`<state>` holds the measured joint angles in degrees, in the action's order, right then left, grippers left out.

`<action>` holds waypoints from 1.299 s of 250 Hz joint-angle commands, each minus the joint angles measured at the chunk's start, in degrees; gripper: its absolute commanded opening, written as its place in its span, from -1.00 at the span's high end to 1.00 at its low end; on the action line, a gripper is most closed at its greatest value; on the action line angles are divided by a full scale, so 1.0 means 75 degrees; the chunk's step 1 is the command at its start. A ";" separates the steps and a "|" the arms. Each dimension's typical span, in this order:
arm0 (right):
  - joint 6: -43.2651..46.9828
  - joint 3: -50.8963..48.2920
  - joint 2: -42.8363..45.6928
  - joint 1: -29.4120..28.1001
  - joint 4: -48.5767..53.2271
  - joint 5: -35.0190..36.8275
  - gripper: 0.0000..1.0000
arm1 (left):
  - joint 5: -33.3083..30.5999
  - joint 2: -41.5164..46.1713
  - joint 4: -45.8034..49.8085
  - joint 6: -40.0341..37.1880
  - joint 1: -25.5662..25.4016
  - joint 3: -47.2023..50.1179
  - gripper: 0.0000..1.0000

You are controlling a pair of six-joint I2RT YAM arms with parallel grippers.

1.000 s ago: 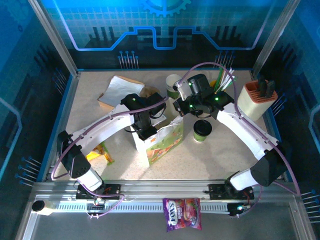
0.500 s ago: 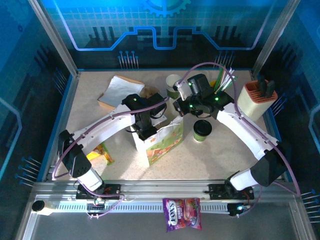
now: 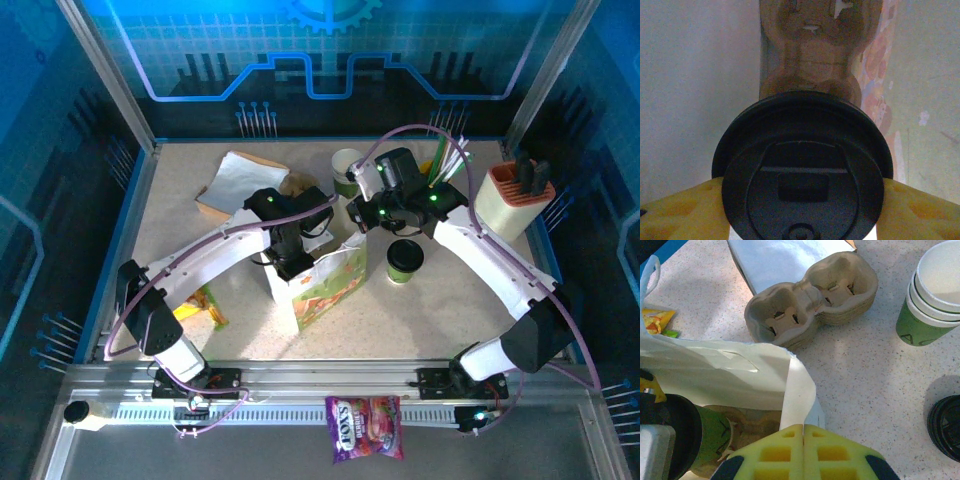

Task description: Pack the takeout coffee

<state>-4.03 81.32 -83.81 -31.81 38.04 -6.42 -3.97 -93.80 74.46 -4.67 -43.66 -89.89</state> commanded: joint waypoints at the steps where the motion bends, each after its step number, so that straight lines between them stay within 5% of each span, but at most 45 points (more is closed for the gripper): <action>1: -0.0013 -0.0061 -0.0075 0.0000 0.0037 -0.0094 0.88 | 0.0122 -0.0068 0.0116 -0.0128 0.0057 -0.0024 -0.13; 325: -0.0025 -0.0137 -0.0134 -0.0005 -0.0006 -0.0125 0.88 | 0.0182 -0.0162 -0.0051 -0.0118 0.0138 0.0273 -0.13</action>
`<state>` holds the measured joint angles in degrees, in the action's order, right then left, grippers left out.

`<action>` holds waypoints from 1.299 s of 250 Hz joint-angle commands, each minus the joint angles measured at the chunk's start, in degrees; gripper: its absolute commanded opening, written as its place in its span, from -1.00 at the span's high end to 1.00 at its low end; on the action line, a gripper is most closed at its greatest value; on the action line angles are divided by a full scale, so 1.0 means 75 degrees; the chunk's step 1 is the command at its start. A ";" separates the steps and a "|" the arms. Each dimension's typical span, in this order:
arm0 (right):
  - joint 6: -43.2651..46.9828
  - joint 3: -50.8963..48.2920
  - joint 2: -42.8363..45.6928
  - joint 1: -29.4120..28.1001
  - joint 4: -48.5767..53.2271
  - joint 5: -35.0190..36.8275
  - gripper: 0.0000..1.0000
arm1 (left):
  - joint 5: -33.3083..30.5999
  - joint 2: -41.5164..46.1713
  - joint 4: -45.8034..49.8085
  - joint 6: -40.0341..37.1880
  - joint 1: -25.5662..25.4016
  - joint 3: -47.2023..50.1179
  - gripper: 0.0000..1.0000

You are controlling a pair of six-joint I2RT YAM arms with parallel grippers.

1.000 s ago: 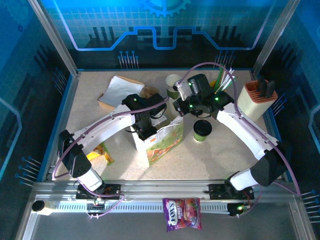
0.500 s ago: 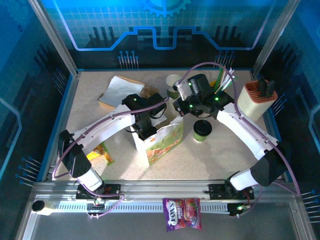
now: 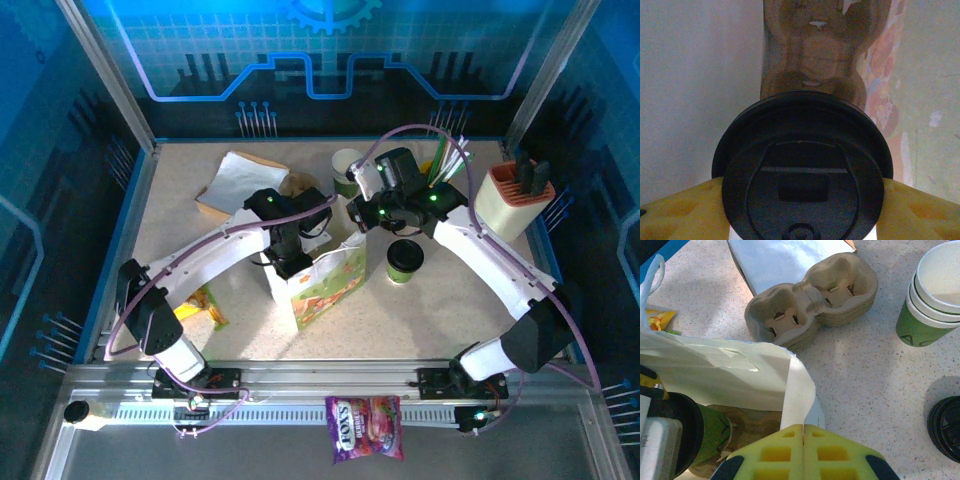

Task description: Pack the takeout coffee

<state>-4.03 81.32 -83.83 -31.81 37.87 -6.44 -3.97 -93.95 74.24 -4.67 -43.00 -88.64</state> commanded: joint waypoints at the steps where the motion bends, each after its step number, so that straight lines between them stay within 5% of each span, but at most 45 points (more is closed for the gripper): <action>1: -0.0025 -0.0140 -0.0131 -0.0003 0.0016 -0.0124 0.88 | 0.0185 -0.0141 -0.0027 -0.0117 0.0050 0.0115 -0.13; 325: -0.0030 -0.0085 -0.0257 -0.0012 0.0010 -0.0164 0.88 | 0.0268 -0.0387 -0.0114 -0.0214 0.0144 0.0123 -0.13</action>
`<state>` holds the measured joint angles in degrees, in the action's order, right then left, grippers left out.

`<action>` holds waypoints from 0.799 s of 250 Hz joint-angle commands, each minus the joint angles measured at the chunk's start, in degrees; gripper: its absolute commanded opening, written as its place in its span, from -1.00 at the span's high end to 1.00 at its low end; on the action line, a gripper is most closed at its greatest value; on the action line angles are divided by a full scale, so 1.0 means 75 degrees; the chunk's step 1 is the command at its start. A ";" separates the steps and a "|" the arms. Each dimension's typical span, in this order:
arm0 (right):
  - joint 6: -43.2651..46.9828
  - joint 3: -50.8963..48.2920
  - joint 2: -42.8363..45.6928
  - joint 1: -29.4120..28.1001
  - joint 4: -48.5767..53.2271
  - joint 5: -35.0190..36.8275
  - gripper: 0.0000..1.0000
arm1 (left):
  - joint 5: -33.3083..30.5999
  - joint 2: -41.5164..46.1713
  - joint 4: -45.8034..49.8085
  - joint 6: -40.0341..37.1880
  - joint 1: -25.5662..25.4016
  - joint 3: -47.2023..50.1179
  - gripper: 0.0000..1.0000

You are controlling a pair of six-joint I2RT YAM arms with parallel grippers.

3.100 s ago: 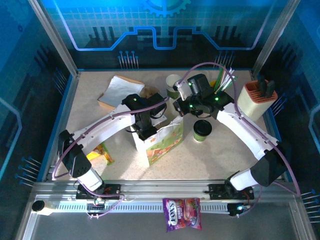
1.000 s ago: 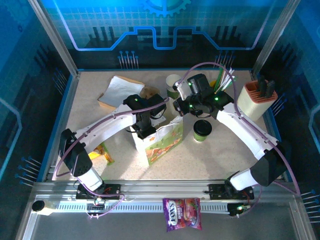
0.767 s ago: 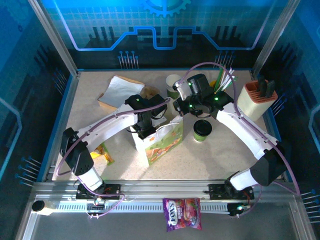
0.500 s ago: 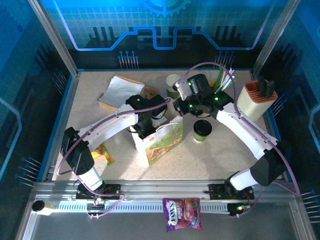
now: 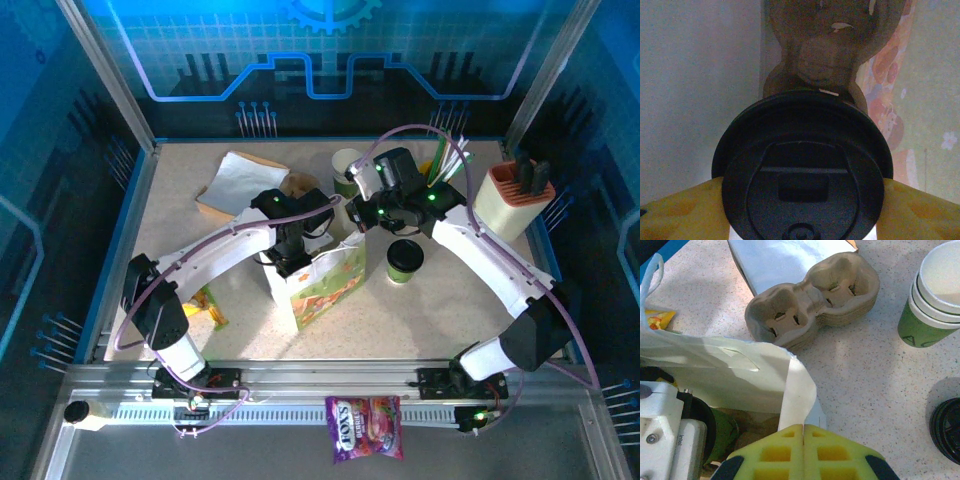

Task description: Pack the takeout coffee

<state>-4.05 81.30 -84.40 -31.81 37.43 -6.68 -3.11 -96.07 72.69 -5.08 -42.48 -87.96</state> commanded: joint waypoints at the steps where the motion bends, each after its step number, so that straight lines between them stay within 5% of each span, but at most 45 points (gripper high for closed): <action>1: -0.0030 -0.0082 -0.0182 -0.0012 0.0070 -0.0131 0.88 | 0.0156 -0.0105 0.0093 -0.0157 0.0074 0.0039 -0.13; 200: -0.0028 -0.0137 -0.0149 -0.0012 0.0050 -0.0106 0.87 | 0.0186 -0.0006 0.0072 -0.0173 0.0086 0.0038 -0.13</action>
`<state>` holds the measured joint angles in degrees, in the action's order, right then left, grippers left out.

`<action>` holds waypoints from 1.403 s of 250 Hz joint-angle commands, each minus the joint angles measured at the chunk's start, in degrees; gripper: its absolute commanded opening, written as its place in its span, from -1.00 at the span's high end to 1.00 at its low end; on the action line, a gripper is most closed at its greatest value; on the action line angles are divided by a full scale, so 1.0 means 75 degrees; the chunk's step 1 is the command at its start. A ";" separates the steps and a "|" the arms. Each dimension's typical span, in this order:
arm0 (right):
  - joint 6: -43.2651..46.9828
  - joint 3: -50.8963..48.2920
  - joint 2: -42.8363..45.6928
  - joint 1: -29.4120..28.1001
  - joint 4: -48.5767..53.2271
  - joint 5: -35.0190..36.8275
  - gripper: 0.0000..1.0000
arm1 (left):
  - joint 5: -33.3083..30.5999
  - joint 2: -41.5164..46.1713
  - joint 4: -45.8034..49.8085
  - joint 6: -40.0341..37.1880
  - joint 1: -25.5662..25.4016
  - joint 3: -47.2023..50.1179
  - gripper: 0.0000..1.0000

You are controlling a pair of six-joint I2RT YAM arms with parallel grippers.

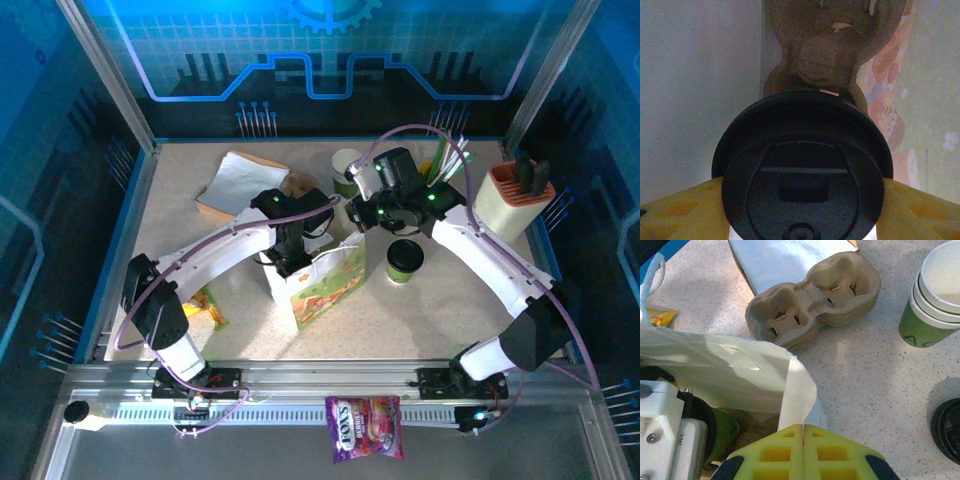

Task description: Pack the takeout coffee

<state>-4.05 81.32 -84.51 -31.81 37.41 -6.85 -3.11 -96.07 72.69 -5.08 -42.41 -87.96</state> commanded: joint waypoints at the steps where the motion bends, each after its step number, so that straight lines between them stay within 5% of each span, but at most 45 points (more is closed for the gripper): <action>1: -0.0025 -0.0142 -0.0135 -0.0018 0.0052 -0.0082 0.88 | 0.0184 -0.0002 0.0071 -0.0169 0.0077 0.0035 -0.13; 351: 0.0012 0.0110 -0.0400 -0.0020 0.0114 -0.0150 0.88 | 0.0880 0.0603 0.0353 -0.0408 0.0065 -0.0336 -0.12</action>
<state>-4.03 81.36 -85.97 -31.81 36.82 -7.94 1.08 -92.18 74.06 -6.50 -42.15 -88.88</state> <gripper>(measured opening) 0.064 0.644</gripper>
